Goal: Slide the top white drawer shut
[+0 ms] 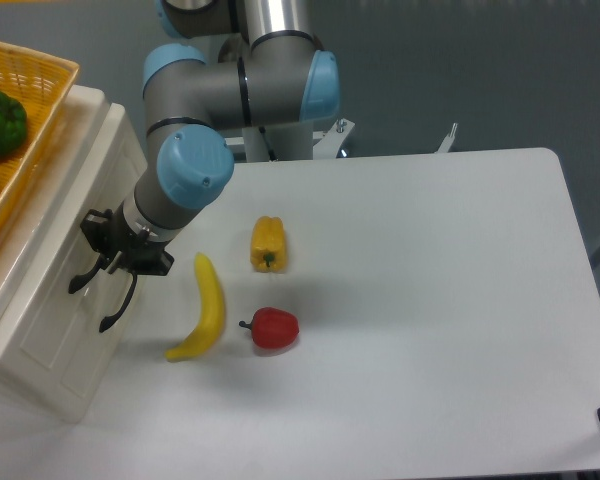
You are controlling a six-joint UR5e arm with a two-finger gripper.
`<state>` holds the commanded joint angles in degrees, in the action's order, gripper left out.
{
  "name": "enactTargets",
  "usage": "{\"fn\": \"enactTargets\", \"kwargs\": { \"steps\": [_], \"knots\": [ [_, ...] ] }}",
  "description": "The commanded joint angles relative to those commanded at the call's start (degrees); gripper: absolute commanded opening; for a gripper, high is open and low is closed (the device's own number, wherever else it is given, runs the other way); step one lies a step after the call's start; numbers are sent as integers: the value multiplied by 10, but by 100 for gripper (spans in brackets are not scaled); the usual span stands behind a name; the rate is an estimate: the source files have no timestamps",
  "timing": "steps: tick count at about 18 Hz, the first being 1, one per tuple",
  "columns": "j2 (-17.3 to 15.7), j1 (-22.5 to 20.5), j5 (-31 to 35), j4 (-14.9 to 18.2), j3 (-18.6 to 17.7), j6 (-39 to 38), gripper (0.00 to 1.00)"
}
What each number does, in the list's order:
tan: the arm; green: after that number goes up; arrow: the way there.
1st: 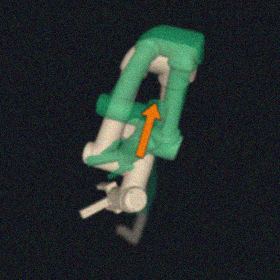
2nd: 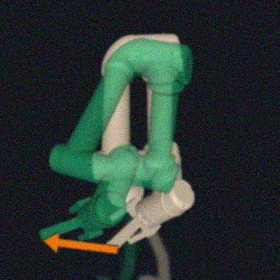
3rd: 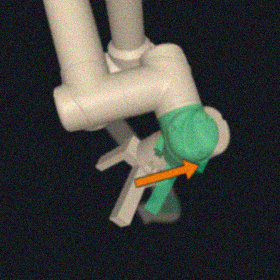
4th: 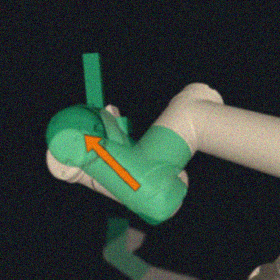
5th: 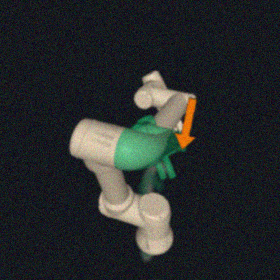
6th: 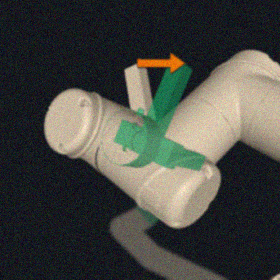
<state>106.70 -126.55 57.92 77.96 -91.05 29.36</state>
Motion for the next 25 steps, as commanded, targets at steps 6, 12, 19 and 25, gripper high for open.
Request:
{"fn": "enactTargets", "kwargs": {
  "steps": [6, 12, 19, 25],
  "knots": [
    [5, -71, 47, 0, 6, 1, 34],
    [36, -127, 96, -11, 45, 1, 48],
    [80, -203, 126, -101, 46, 4, 70],
    [109, -245, 126, -142, 54, 52, 100]
  ]
}}
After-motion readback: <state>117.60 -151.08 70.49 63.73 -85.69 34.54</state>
